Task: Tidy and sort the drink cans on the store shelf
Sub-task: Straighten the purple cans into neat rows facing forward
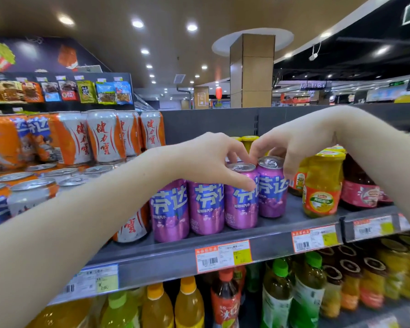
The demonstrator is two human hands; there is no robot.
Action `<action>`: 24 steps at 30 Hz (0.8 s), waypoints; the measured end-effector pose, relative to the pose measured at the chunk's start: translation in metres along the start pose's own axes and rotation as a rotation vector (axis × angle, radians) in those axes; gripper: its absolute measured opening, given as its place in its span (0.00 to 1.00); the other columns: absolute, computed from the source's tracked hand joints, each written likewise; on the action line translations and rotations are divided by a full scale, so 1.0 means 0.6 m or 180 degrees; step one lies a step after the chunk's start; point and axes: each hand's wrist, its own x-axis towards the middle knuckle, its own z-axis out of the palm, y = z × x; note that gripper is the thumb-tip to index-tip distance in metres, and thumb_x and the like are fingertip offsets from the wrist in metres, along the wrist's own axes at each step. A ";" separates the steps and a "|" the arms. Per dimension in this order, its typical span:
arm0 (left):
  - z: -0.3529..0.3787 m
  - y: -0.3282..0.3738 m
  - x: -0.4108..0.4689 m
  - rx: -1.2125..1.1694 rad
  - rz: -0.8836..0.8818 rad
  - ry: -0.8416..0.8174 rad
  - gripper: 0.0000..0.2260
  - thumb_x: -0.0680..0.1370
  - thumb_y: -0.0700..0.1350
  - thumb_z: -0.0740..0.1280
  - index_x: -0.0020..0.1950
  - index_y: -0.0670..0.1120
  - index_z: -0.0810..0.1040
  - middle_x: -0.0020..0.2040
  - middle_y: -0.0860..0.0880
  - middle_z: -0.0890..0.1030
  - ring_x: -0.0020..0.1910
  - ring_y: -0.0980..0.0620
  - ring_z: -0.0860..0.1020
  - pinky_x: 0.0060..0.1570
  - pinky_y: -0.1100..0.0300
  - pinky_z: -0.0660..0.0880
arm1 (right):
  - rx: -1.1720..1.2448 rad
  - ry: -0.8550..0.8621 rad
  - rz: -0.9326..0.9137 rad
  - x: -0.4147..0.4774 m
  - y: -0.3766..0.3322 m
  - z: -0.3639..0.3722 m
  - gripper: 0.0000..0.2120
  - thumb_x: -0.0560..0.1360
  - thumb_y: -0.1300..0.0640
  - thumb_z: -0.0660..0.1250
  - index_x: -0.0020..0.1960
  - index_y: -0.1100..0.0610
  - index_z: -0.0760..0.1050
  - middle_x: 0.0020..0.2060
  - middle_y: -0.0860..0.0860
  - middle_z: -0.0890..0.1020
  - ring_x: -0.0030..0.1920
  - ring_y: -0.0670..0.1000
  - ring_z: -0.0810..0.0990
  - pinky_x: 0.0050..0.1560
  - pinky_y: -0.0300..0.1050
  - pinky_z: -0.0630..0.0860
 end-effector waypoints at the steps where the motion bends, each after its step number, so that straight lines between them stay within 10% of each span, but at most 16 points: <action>1: 0.004 0.002 0.002 0.0044 -0.0005 0.0044 0.26 0.70 0.69 0.73 0.65 0.62 0.78 0.59 0.58 0.80 0.52 0.60 0.78 0.49 0.64 0.72 | 0.0049 -0.0001 -0.0014 -0.001 0.000 0.001 0.30 0.71 0.71 0.75 0.65 0.47 0.74 0.53 0.38 0.83 0.51 0.43 0.84 0.50 0.45 0.82; 9: 0.015 0.011 -0.006 -0.0113 -0.0204 0.0125 0.21 0.72 0.66 0.73 0.62 0.64 0.79 0.62 0.55 0.80 0.53 0.58 0.78 0.49 0.64 0.70 | -0.0482 0.0710 0.0651 0.002 -0.006 0.033 0.39 0.69 0.42 0.79 0.75 0.46 0.67 0.63 0.46 0.75 0.59 0.51 0.77 0.61 0.49 0.78; 20: 0.023 0.020 -0.014 -0.0140 -0.0378 0.0233 0.22 0.74 0.63 0.73 0.66 0.61 0.79 0.65 0.54 0.79 0.54 0.58 0.76 0.56 0.61 0.70 | -0.0106 0.0328 0.0005 -0.024 0.001 0.032 0.30 0.72 0.64 0.77 0.67 0.43 0.71 0.61 0.43 0.75 0.57 0.45 0.79 0.52 0.47 0.82; 24: 0.026 0.024 -0.019 -0.0175 -0.0388 0.0288 0.22 0.74 0.62 0.73 0.67 0.61 0.79 0.55 0.62 0.78 0.54 0.60 0.75 0.53 0.65 0.69 | 0.0039 0.0486 0.0154 -0.027 0.003 0.038 0.30 0.72 0.50 0.78 0.70 0.42 0.69 0.62 0.45 0.75 0.59 0.47 0.79 0.59 0.48 0.79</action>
